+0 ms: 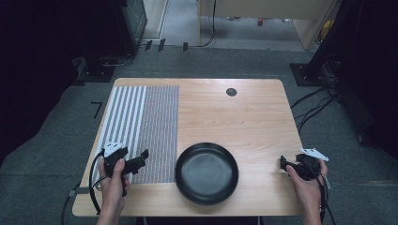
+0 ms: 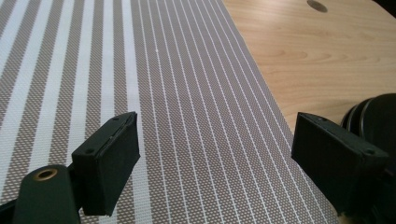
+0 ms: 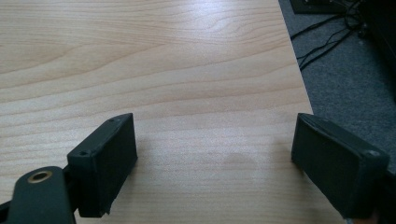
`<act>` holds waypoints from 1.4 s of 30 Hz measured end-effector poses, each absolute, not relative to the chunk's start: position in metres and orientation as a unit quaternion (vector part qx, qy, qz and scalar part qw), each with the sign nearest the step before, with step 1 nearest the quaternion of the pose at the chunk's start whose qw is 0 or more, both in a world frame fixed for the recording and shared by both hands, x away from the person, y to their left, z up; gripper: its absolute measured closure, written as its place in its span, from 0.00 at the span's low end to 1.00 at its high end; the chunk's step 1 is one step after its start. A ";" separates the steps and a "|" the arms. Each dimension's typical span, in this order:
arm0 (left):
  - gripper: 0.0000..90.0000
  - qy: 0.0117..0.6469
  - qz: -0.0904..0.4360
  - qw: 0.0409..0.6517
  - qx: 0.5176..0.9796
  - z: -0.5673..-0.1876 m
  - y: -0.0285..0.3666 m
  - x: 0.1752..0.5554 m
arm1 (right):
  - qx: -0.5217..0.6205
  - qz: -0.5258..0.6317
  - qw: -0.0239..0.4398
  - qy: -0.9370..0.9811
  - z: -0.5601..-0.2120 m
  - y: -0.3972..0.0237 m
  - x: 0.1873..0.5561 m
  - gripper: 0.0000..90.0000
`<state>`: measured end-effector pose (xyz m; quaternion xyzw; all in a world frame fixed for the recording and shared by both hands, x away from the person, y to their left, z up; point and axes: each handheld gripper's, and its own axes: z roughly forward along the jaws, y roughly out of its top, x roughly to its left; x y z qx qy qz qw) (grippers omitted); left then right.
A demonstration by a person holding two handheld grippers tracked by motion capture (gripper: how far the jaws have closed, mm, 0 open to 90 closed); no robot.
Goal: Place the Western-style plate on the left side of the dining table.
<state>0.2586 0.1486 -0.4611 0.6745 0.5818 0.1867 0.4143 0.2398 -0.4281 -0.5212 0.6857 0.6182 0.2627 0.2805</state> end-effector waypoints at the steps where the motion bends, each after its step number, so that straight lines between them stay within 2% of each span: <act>1: 0.17 0.582 0.187 0.414 0.675 -0.461 0.149 0.259 | 0.688 0.259 0.280 0.618 -0.520 -0.427 0.240 0.15; 12: 0.17 0.564 0.170 0.409 0.697 -0.466 0.131 0.257 | 0.678 0.285 0.274 0.620 -0.504 -0.410 0.238 0.17; 21: 0.17 0.542 0.173 0.402 0.718 -0.465 0.117 0.255 | 0.658 0.300 0.287 0.628 -0.486 -0.387 0.235 0.18; 36: 0.17 0.522 0.156 0.411 0.731 -0.465 0.098 0.251 | 0.638 0.356 0.279 0.623 -0.467 -0.359 0.227 0.21; 42: 0.17 0.516 0.150 0.411 0.737 -0.466 0.091 0.250 | 0.639 0.350 0.291 0.620 -0.467 -0.347 0.225 0.27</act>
